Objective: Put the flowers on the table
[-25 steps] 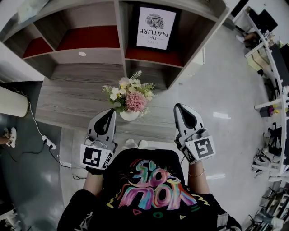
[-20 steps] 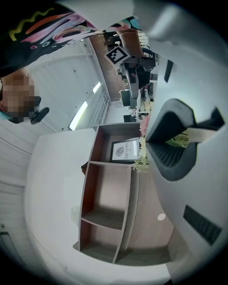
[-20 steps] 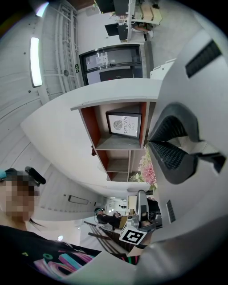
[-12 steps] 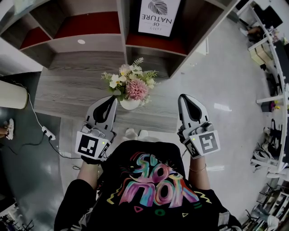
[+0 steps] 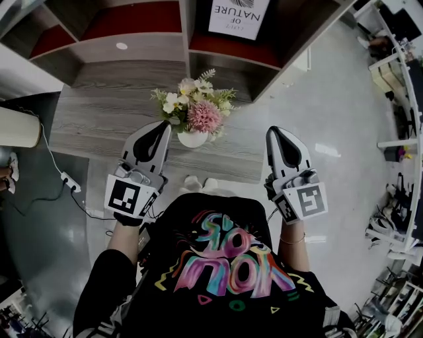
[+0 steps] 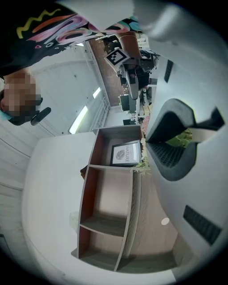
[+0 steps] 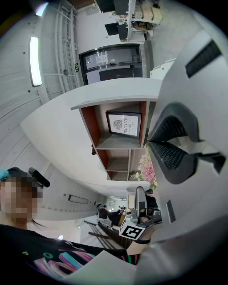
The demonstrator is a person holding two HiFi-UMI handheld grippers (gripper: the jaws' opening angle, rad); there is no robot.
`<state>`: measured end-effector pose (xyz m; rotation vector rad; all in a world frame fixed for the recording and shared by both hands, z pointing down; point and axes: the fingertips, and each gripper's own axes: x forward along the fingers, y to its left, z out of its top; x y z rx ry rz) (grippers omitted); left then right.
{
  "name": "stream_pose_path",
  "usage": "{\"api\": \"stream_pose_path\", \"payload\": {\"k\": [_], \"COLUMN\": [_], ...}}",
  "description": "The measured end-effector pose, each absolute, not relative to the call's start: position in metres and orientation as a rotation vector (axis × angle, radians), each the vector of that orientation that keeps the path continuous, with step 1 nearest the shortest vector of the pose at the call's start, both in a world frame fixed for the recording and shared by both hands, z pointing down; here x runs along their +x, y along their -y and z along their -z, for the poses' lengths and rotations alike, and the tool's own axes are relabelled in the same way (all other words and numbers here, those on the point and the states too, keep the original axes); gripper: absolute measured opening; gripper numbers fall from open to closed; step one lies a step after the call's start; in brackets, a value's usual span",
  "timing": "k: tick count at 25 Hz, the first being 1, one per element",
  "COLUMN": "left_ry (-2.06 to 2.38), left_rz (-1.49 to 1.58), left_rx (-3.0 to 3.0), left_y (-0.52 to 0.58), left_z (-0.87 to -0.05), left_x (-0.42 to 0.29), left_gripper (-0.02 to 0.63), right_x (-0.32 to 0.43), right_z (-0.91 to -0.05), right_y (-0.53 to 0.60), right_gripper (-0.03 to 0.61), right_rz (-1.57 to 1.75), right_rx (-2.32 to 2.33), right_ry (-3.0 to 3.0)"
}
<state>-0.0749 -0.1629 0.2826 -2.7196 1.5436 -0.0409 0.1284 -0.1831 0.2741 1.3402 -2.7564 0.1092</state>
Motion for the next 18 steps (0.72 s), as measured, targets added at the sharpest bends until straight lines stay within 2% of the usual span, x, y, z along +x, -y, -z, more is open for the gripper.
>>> {"api": "stream_pose_path", "payload": {"k": [18], "left_ry": [-1.543], "left_rz": [0.022], "left_rx": [-2.736], "left_y": [0.1656], "left_z": [-0.2822], "left_x": [-0.074], "left_gripper": [0.023], "right_x": [0.1247], "right_z": [-0.2782], "right_y": [0.1806], "right_gripper": [0.014], "right_rz": [-0.151], "right_rx": [1.337], "right_ry": [2.771]}}
